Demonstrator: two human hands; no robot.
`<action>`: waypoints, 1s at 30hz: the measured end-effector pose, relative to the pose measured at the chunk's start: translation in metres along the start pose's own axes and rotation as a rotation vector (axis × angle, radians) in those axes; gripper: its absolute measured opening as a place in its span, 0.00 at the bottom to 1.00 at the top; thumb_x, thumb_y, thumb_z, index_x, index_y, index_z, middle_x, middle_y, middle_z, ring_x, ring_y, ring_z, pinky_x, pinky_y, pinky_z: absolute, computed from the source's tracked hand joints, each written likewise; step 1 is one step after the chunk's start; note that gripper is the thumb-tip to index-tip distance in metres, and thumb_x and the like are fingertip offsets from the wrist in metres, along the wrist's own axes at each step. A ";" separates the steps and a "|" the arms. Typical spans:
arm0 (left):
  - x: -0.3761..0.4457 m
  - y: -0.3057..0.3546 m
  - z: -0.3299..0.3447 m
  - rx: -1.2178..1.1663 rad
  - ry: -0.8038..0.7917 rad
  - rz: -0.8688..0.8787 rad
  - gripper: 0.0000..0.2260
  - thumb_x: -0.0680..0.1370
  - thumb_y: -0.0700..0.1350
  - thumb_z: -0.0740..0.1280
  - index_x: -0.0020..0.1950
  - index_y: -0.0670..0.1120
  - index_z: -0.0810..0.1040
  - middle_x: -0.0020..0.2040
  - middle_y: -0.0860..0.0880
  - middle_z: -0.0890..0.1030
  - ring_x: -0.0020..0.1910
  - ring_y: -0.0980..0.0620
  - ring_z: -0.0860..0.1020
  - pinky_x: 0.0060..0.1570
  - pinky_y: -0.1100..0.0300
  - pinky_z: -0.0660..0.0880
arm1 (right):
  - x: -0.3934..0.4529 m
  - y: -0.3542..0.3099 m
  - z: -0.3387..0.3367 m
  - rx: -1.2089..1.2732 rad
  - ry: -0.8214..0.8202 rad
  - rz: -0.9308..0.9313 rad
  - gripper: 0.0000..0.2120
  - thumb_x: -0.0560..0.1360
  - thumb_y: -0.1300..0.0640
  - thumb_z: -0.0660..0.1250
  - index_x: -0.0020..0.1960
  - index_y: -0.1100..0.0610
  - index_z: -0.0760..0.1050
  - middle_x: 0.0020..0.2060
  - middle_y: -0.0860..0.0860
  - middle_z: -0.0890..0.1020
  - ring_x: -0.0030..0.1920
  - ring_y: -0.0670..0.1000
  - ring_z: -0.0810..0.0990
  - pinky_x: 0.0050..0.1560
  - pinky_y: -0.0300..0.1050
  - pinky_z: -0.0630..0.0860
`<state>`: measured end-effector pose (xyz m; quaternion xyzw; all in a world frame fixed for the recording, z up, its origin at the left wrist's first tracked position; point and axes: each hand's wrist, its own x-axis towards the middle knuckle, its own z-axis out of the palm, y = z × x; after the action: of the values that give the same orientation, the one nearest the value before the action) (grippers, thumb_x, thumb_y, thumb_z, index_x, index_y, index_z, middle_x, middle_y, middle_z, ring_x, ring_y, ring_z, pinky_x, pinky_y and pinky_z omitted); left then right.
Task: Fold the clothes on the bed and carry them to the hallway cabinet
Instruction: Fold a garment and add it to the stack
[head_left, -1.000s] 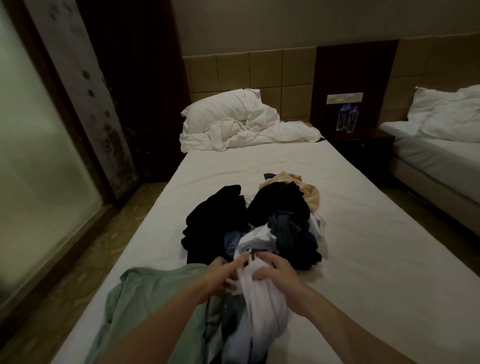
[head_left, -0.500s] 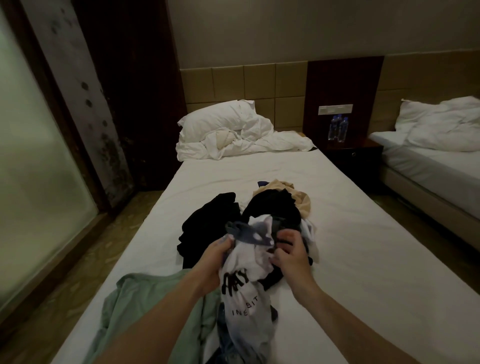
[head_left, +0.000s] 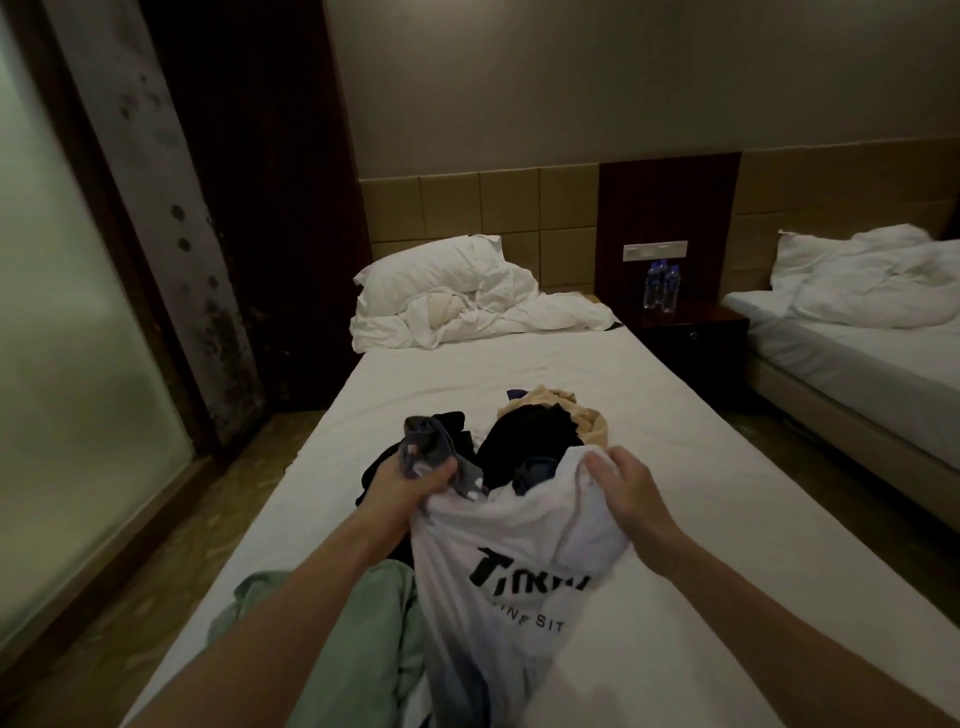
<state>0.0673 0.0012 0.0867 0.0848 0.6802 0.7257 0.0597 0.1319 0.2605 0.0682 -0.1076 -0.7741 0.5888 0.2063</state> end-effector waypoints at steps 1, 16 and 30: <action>0.003 0.000 -0.005 0.040 0.049 0.022 0.17 0.71 0.42 0.78 0.57 0.40 0.79 0.49 0.41 0.85 0.54 0.38 0.82 0.52 0.48 0.79 | 0.001 -0.005 -0.006 0.013 -0.006 -0.023 0.13 0.82 0.52 0.62 0.40 0.53 0.68 0.36 0.49 0.74 0.40 0.50 0.73 0.39 0.44 0.68; -0.008 0.005 0.042 0.702 -0.624 0.190 0.36 0.75 0.45 0.75 0.78 0.53 0.62 0.48 0.40 0.80 0.44 0.52 0.79 0.48 0.57 0.77 | 0.000 -0.077 -0.003 0.024 -0.301 -0.164 0.06 0.82 0.54 0.63 0.47 0.53 0.74 0.50 0.57 0.79 0.51 0.53 0.77 0.55 0.50 0.73; 0.003 0.049 0.032 0.372 0.039 0.209 0.13 0.86 0.46 0.55 0.44 0.45 0.72 0.42 0.49 0.75 0.43 0.53 0.73 0.44 0.61 0.69 | 0.013 -0.074 -0.063 0.207 -0.404 0.216 0.12 0.77 0.62 0.69 0.59 0.55 0.73 0.56 0.56 0.78 0.55 0.57 0.80 0.48 0.54 0.83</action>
<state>0.0721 0.0297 0.1378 0.1504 0.7909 0.5915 -0.0455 0.1541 0.3001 0.1551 -0.0483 -0.7192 0.6931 -0.0067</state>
